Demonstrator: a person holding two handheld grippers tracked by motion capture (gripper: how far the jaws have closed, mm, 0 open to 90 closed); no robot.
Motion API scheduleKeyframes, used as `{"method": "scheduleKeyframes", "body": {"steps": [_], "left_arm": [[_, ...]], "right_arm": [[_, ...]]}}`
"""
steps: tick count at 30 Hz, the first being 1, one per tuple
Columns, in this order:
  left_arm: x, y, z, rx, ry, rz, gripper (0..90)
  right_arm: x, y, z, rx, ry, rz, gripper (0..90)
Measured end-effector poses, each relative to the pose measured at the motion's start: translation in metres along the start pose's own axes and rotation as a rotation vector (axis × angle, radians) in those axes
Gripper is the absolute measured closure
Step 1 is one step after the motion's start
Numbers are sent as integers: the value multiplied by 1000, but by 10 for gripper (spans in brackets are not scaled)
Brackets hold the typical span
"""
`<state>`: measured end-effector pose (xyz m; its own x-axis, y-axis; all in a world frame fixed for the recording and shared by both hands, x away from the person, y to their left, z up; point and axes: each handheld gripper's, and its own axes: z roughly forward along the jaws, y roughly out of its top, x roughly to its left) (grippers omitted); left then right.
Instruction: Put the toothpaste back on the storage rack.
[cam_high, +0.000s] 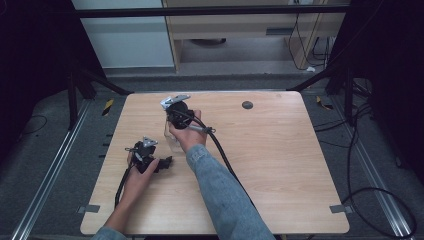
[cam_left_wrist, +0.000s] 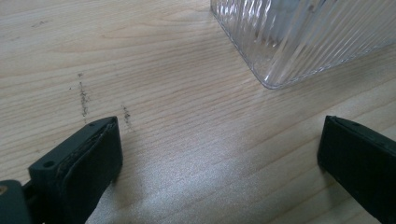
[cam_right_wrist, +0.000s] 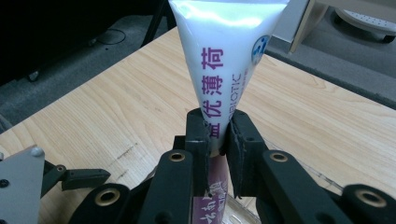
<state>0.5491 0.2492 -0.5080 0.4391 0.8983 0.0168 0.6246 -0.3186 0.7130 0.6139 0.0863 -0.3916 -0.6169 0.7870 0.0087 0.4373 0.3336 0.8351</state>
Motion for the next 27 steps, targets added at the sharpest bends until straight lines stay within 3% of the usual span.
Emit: {"method": "scheduleKeyframes", "body": {"steps": [27], "left_arm": [[0, 0, 0, -3, 1, -4, 0]], "right_arm": [[-3, 4, 5, 28, 10, 6, 783]]}}
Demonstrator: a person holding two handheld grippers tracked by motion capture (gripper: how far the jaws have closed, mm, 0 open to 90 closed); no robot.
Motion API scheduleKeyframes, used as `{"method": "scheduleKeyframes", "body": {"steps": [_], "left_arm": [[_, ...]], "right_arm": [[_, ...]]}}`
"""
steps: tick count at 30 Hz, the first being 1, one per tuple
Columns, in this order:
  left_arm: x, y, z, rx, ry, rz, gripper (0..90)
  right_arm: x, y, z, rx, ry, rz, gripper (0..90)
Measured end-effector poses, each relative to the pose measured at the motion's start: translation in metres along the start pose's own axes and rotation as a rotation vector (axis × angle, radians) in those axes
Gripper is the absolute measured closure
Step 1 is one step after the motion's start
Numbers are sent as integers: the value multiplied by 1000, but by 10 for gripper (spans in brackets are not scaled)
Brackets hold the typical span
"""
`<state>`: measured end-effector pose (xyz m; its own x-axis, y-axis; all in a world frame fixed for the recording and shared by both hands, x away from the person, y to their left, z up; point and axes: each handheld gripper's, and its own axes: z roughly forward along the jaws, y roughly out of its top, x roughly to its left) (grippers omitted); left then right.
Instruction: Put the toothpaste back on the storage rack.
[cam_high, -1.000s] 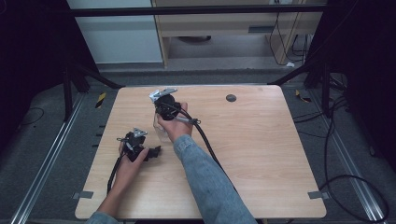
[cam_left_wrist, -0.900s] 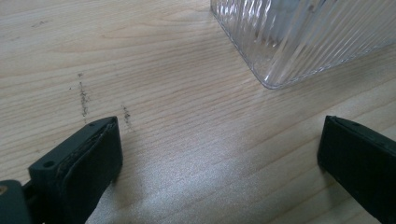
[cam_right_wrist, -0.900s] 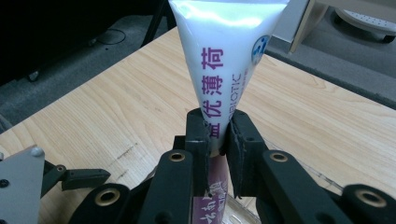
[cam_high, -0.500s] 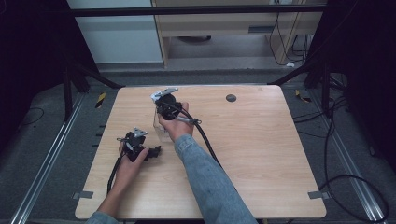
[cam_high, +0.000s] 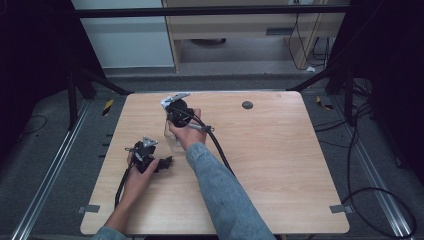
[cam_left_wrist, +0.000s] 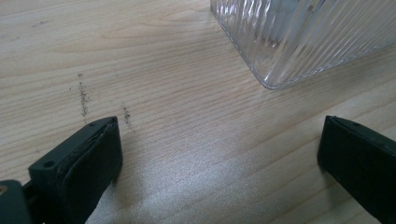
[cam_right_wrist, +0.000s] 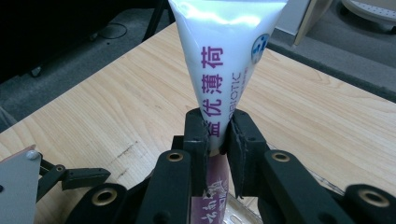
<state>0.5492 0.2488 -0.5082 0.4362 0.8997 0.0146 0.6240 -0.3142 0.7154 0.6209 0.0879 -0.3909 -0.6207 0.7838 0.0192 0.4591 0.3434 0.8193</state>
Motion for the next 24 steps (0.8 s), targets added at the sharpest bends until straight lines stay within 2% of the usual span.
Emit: {"method": "scheduleKeyframes", "body": {"steps": [24], "left_arm": [[0, 0, 0, 0, 0, 0, 0]], "right_arm": [[-4, 1, -4, 8, 21, 2, 762]]}}
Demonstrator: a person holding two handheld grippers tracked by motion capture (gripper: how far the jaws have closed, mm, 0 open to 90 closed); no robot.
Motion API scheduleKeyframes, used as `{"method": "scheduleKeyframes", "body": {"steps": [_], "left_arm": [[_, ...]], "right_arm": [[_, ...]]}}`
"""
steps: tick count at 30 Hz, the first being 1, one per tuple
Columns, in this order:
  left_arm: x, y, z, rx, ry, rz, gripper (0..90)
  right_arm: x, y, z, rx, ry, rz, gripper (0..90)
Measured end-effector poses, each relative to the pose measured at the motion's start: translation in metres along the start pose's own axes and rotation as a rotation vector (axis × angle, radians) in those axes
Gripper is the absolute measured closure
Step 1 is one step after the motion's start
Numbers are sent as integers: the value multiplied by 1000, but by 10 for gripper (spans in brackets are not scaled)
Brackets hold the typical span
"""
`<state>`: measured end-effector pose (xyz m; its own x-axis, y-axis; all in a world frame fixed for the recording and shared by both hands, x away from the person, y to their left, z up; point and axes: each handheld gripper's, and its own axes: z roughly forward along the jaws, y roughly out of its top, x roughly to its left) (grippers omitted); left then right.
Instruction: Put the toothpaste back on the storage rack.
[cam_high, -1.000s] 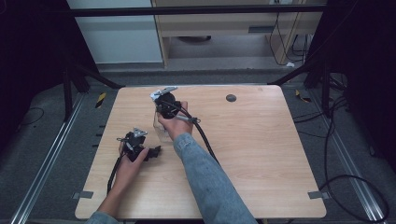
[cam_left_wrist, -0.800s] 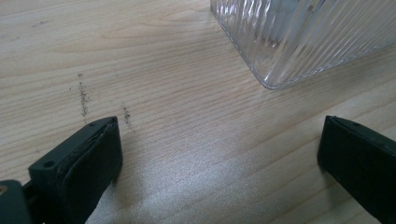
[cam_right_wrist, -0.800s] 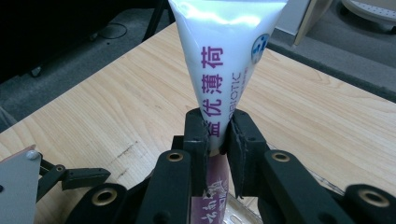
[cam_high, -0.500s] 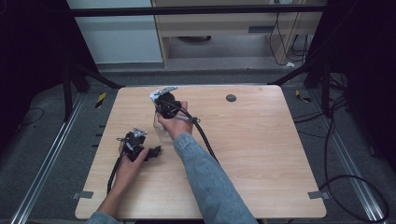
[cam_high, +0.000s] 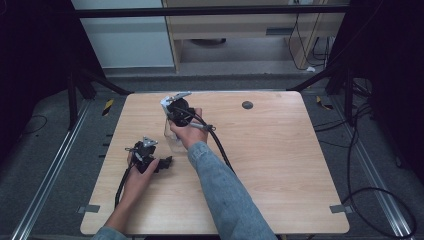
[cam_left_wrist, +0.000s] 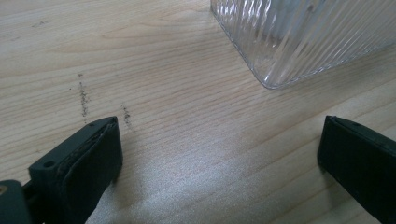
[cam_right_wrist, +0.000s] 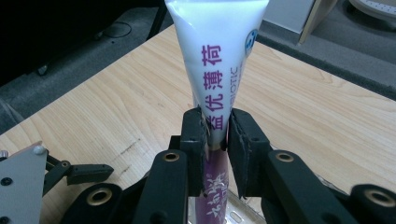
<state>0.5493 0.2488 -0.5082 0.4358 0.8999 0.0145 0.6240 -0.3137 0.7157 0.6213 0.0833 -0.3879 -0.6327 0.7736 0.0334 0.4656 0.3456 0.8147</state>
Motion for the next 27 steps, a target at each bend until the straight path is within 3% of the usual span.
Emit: {"method": "scheduleKeyframes", "body": {"steps": [15, 27], "left_arm": [[0, 0, 0, 2, -1, 3, 0], [0, 0, 0, 5, -1, 6, 0]], "right_arm": [[-4, -1, -7, 18, 3, -2, 747], [-10, -2, -30, 14, -11, -41, 746]]}}
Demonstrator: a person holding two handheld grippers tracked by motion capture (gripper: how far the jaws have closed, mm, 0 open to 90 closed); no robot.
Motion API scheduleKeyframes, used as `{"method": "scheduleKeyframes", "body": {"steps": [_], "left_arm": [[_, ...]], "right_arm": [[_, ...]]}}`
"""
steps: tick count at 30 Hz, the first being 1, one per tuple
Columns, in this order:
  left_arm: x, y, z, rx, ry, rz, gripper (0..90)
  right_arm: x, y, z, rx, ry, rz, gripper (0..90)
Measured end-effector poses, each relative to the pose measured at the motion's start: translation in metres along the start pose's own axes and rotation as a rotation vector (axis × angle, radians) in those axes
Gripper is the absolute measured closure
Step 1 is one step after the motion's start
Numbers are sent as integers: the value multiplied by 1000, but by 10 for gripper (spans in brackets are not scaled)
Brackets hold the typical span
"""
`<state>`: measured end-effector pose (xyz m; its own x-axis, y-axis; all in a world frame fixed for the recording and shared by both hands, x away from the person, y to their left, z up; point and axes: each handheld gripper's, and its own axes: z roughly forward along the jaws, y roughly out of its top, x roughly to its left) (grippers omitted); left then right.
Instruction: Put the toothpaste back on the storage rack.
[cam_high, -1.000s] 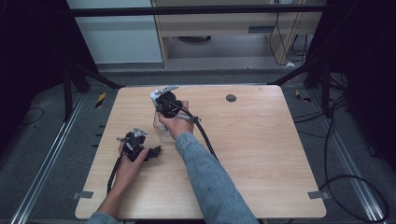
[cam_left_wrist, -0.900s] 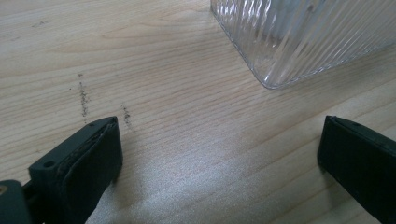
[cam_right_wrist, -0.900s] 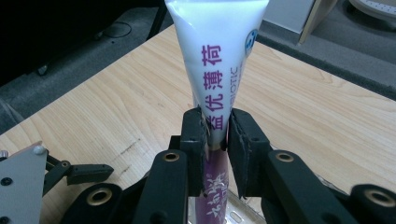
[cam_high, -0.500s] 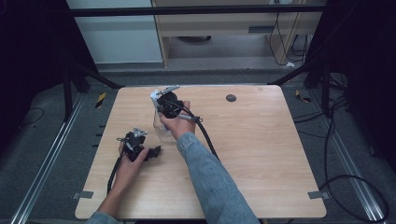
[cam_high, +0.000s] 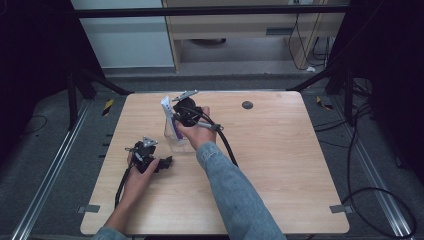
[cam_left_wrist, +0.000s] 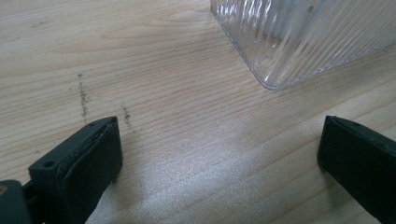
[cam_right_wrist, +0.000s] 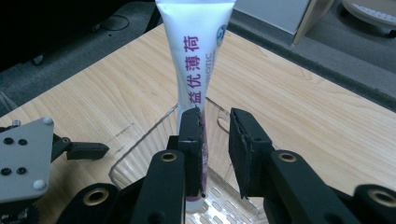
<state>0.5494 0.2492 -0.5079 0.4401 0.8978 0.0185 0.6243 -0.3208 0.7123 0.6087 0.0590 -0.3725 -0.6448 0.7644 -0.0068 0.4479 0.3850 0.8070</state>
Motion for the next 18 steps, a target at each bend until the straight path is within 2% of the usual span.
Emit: {"method": "scheduleKeyframes", "body": {"steps": [11, 18], "left_arm": [[0, 0, 0, 0, 0, 0, 0], [0, 0, 0, -3, 1, -2, 0]], "right_arm": [[-3, 0, -14, -22, -11, -22, 764], [-3, 0, -20, -41, 1, -27, 743]]}}
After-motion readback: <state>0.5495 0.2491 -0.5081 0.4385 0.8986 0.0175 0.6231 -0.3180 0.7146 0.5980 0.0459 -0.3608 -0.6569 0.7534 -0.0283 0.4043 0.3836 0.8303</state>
